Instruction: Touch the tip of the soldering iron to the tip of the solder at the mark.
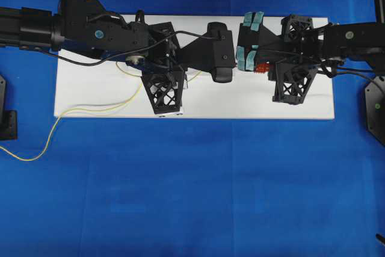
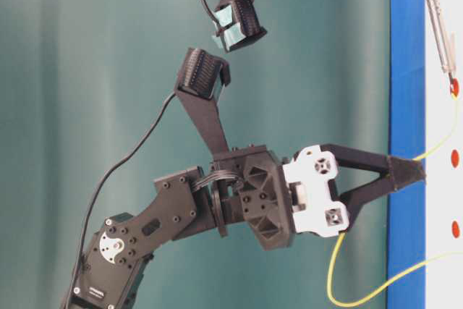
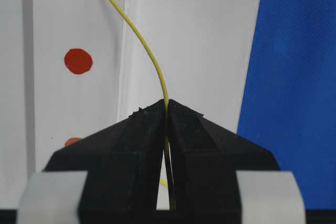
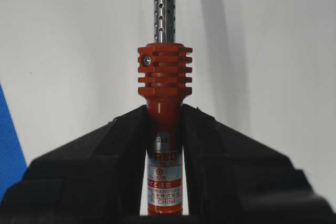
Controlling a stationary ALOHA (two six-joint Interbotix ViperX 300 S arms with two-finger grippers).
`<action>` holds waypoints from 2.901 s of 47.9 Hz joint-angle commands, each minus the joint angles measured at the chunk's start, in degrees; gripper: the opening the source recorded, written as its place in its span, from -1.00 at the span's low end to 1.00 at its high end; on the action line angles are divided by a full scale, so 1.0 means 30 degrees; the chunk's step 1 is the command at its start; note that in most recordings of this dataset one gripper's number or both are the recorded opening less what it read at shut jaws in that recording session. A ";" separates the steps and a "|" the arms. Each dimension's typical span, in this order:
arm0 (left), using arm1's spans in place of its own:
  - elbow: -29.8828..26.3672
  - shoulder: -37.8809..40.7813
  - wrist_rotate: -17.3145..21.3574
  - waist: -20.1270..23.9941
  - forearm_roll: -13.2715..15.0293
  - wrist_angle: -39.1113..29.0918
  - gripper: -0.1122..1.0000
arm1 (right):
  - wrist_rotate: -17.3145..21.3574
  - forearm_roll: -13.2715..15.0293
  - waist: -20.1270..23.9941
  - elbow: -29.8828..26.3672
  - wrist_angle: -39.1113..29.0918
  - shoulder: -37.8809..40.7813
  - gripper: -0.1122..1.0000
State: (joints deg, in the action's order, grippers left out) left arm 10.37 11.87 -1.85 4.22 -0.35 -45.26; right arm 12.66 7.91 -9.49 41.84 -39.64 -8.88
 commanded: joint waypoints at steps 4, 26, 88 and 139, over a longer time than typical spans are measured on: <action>-0.0527 -0.0264 0.0000 0.0059 -0.0059 0.0117 -0.78 | 0.0000 0.0059 0.0000 -0.0498 0.0117 -0.0176 -0.68; -0.0732 -0.0059 0.0000 0.0029 -0.0029 0.0029 -0.78 | 0.0000 0.0059 0.0000 -0.0498 0.0117 -0.0146 -0.68; -0.0820 -0.0029 0.0029 0.0029 -0.0029 -0.0322 -0.78 | -0.0029 0.0059 0.0000 -0.0498 0.0117 -0.0176 -0.68; 0.0703 -0.3721 -0.0293 0.0000 -0.0029 -0.1143 -0.78 | 0.0000 0.0059 -0.0029 -0.0498 0.0146 -0.0176 -0.68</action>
State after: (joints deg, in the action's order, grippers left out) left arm 12.22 4.39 -2.55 4.31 -0.35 -48.69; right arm 12.57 7.91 -9.49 41.84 -39.64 -8.88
